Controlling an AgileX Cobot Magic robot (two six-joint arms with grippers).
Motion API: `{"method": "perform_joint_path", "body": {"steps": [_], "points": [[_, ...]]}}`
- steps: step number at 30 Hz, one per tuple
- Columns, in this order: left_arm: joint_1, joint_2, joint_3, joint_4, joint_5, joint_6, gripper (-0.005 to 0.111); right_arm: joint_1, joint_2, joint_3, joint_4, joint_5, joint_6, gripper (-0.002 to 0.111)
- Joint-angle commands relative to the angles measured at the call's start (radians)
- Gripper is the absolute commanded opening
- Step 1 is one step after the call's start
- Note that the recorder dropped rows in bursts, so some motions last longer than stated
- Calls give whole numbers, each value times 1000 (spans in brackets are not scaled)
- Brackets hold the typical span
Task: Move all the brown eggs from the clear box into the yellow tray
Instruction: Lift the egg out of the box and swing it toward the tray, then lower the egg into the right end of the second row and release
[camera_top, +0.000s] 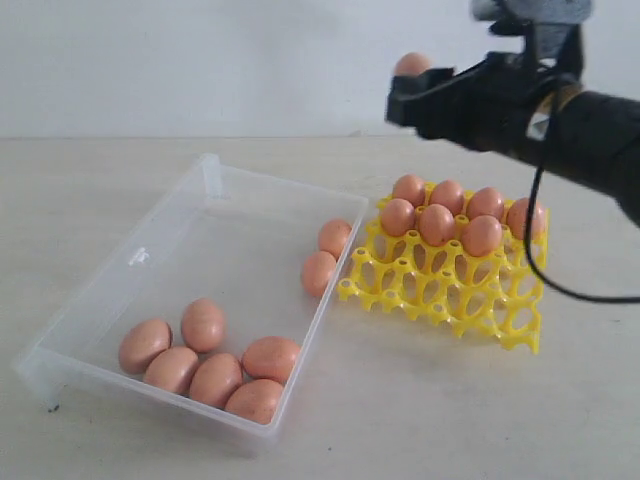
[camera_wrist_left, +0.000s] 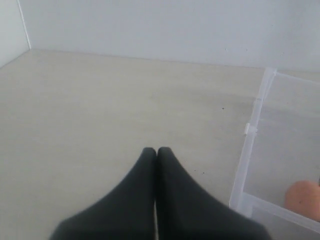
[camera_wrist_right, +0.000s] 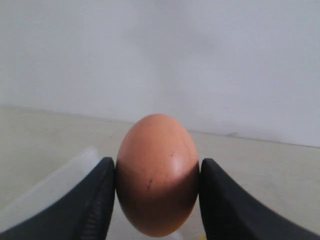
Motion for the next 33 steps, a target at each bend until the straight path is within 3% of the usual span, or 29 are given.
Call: {"method": "perform_joint_path", "body": {"steps": [1,5,8,11,18,21,25,33], "points": [[-3,3,-4,-5,-1,-39,-4,-237,19,-35,-131,17,345,0],[-3,3,-4,-5,-1,-39,-4,-524,129,-83,-669,-384,821,0],[-3,3,-4,-5,-1,-39,-4,-678,245,-187,-952,-716,1024,0],[-3,3,-4,-5,-1,-39,-4,-747,295,-223,-1090,-736,1078,0],[-3,3,-4,-5,-4,-38,-4,-702,269,-56,-1189,-728,943,0],[-3,3,-4,-5,-4,-38,-4,-655,269,23,-1202,-579,868,0],[-3,3,-4,-5,-4,-38,-4,-622,269,71,-1157,-387,807,0],[-3,3,-4,-5,-4,-38,-4,-622,344,71,-992,-352,687,0]]}}
